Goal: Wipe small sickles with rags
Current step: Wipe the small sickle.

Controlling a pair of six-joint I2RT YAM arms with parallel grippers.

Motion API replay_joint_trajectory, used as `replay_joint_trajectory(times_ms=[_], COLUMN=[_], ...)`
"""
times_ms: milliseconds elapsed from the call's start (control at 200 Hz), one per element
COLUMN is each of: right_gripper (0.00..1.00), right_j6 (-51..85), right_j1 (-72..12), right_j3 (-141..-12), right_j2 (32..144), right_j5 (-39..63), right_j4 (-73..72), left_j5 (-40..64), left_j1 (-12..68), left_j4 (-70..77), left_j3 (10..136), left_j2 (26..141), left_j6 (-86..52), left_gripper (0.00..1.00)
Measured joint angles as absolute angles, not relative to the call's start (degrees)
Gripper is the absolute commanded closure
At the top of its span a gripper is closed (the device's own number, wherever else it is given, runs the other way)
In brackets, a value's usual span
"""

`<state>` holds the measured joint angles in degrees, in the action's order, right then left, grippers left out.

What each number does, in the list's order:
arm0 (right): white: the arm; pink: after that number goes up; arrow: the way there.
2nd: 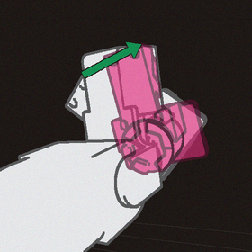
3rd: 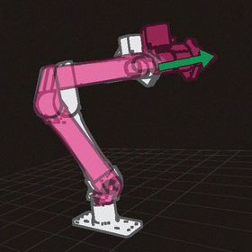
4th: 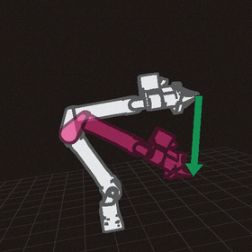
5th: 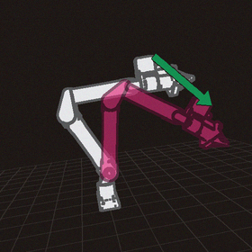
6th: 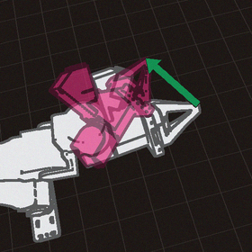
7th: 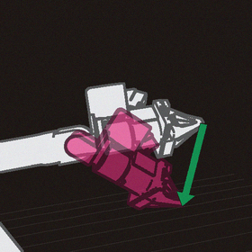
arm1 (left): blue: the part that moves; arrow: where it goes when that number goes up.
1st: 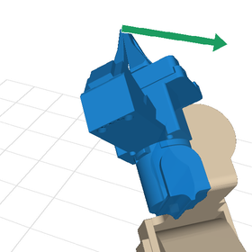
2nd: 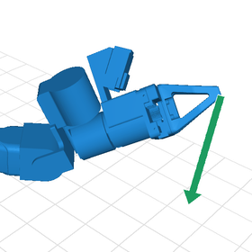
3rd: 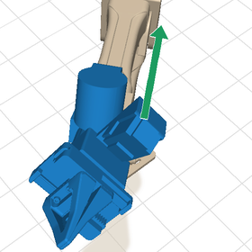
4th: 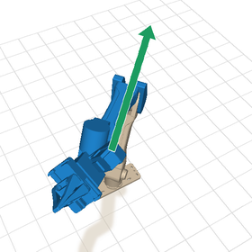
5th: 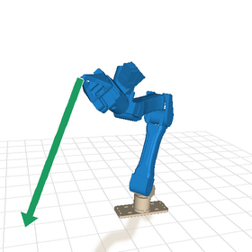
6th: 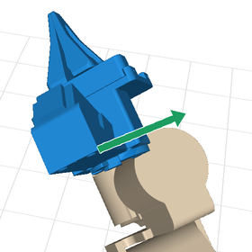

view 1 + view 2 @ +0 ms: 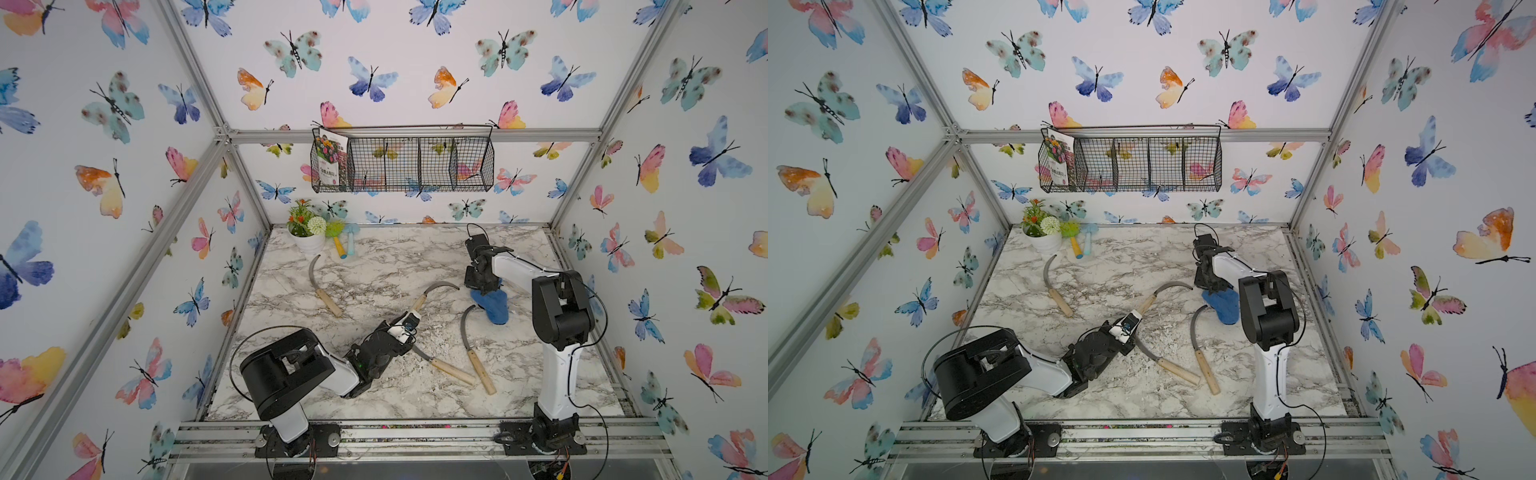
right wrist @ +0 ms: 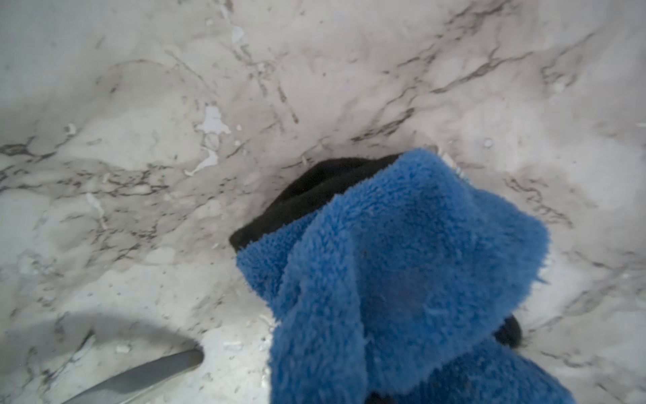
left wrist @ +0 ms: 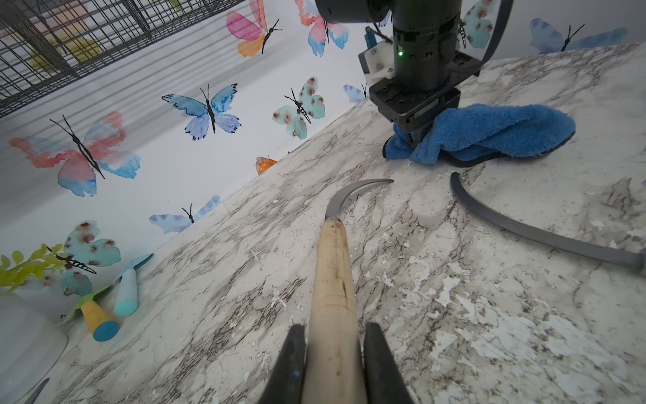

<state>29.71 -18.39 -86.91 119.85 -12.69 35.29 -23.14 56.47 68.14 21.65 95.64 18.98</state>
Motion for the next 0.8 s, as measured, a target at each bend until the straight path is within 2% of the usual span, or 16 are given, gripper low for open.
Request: replay_joint_trajectory(times_ms=[801], right_gripper=[0.98], right_j6=[27.99], right_j1=[-19.14], right_j3=[-89.36], right_j2=[122.04], right_j5=[-6.74], right_j4=[33.21], left_j5=[-23.92], left_j1=[59.13], left_j4=[71.22], left_j3=[21.54], left_j2=[97.17], left_j6=[22.81], left_gripper=[1.00])
